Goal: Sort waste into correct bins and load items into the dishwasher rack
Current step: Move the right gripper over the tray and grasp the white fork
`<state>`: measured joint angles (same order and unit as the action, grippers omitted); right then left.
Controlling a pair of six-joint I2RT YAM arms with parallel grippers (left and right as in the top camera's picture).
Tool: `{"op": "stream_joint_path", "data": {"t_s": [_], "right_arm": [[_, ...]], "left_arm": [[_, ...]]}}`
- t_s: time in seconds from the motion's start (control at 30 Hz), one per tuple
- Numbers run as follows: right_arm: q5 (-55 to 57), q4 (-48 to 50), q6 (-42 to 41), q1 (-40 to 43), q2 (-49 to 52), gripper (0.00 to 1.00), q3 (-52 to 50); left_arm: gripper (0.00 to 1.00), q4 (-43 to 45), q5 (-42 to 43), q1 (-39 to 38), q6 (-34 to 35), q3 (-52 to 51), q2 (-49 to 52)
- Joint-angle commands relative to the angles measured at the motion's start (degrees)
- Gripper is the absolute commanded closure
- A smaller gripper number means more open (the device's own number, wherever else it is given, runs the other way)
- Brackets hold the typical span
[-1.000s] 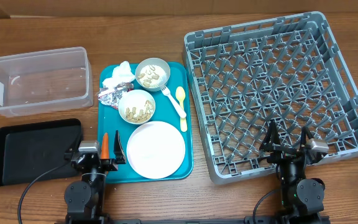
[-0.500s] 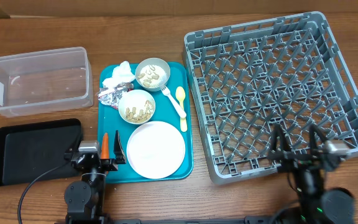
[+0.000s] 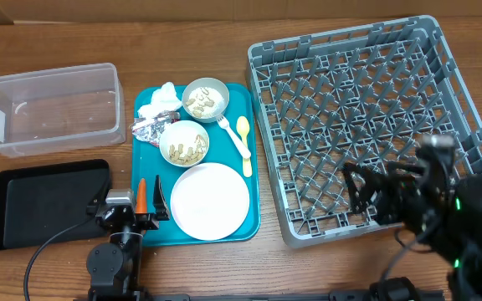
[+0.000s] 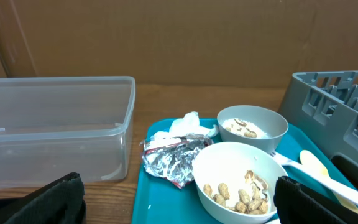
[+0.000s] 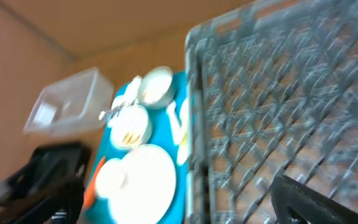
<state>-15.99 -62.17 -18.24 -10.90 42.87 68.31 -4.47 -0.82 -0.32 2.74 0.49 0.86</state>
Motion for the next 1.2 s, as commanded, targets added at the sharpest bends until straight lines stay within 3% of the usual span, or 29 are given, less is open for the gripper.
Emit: {"op": "stream_joint_path", "data": {"t_s": [0.0,0.2,0.4,0.73,0.9,1.17], "right_arm": [[-9.57,-2.95,-0.66,0.15,5.33,0.00,5.27],[-12.35,-1.66,1.66,-0.96,12.92,0.00,7.02],[-0.37,-2.75,-1.09,-10.71,24.65,0.18,12.07],[19.02,5.84,-1.03,-28.81,42.86,0.12,15.89],[19.45,13.22,2.71,-31.28,50.47,0.13,15.87],[19.58,23.32,8.37,-31.52,61.35,0.25,15.87]], "left_arm": [[0.00,0.11,0.44,0.35,-1.07,-0.22,-0.33],[0.00,0.11,0.44,0.35,-1.07,-0.22,-0.33],[0.00,0.11,0.44,0.35,-1.07,-0.22,-0.33],[0.00,0.11,0.44,0.35,-1.07,-0.22,-0.33],[0.00,0.11,0.44,0.35,-1.07,-0.22,-0.33],[0.00,0.11,0.44,0.35,-1.07,-0.22,-0.33]]}}
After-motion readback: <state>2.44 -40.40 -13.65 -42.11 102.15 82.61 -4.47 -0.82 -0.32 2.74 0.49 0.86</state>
